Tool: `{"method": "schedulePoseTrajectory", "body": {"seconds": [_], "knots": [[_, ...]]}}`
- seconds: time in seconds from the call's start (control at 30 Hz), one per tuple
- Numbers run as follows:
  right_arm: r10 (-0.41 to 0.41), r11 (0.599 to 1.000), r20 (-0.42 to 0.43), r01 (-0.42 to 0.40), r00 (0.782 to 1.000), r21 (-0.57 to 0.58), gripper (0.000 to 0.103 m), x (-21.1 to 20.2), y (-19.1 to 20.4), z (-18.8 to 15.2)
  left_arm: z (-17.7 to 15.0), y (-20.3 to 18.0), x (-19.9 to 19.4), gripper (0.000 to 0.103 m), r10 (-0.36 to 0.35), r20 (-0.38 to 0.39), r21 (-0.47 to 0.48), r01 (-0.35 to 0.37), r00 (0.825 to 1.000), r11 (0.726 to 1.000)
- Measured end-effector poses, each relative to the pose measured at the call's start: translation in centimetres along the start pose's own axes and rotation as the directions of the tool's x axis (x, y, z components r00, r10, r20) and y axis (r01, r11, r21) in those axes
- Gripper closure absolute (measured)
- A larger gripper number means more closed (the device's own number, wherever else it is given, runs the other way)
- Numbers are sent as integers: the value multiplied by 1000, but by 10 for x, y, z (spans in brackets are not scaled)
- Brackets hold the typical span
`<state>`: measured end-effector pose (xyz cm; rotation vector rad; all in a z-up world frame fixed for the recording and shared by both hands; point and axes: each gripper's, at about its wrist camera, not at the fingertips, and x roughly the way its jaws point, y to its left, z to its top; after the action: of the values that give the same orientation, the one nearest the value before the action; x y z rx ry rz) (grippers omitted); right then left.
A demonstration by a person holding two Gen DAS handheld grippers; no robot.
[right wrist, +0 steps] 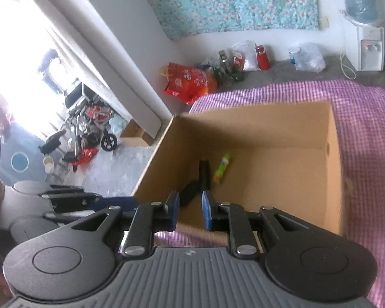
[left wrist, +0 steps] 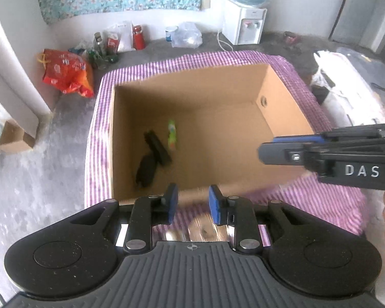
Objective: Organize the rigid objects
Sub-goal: 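Withdraw the right tool from the box toward the black tape roll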
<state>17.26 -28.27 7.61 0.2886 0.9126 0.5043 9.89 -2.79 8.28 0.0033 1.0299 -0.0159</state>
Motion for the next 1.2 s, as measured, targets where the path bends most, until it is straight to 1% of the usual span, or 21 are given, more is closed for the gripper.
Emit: {"method": "schedulePoseTrajectory", "body": {"seconds": [0.13,0.2,0.23,0.3,0.4,0.47,0.5,0.57,0.63,0.73,0.83,0.87,0.93,1.03,1.1,1.17,1.2], "knots": [[-52,998,-3,52,999,-33,82,-19,2,-33,-29,6,-8,76,6,-14,-29,-7,1000,1000],[-58,998,-7,57,998,-38,82,-30,-1,-44,-39,15,-12,76,17,-28,-41,-18,999,999],[-68,997,-12,68,998,-40,82,-37,-3,-48,-44,20,-15,76,33,-32,-42,-34,999,999],[-102,993,-9,102,995,-62,82,-49,-4,-53,-52,32,-21,76,98,-33,-24,-99,995,995],[-163,979,1,162,987,-127,81,-67,-2,-61,-62,51,-26,75,203,-35,11,-202,979,979],[-193,967,6,191,981,-168,81,-67,3,-69,-72,59,-20,72,242,-52,48,-240,969,970],[-191,965,1,188,982,-181,80,-64,6,-75,-79,61,-15,72,257,-64,69,-253,964,965],[-169,972,-36,160,985,-174,79,-47,13,-84,-89,59,-1,72,265,-92,112,-254,960,961],[-136,978,-79,121,988,-169,79,-24,21,-93,-98,54,15,71,256,-111,150,-239,960,959],[-118,975,-117,92,986,-203,79,7,38,-106,-111,45,32,71,211,-118,206,-184,970,961],[-137,958,-144,95,980,-270,79,31,54,-112,-123,38,44,68,180,-98,305,-142,979,942],[-142,953,-153,93,978,-287,79,34,57,-113,-127,38,48,65,164,-94,336,-124,982,934],[-150,945,-168,91,974,-315,79,40,62,-114,-129,37,56,60,118,-94,369,-75,989,926],[-144,940,-185,76,972,-332,79,45,67,-114,-133,37,67,56,34,-101,381,7,994,925],[-152,934,-196,76,969,-350,79,51,69,-114,-139,31,73,50,-18,-92,424,56,996,904],[-169,927,-211,83,963,-365,79,58,70,-116,-145,25,78,40,-49,-80,482,82,996,872],[-176,924,-216,86,960,-372,79,60,70,-117,-146,24,81,38,-58,-81,507,92,995,857]]}}
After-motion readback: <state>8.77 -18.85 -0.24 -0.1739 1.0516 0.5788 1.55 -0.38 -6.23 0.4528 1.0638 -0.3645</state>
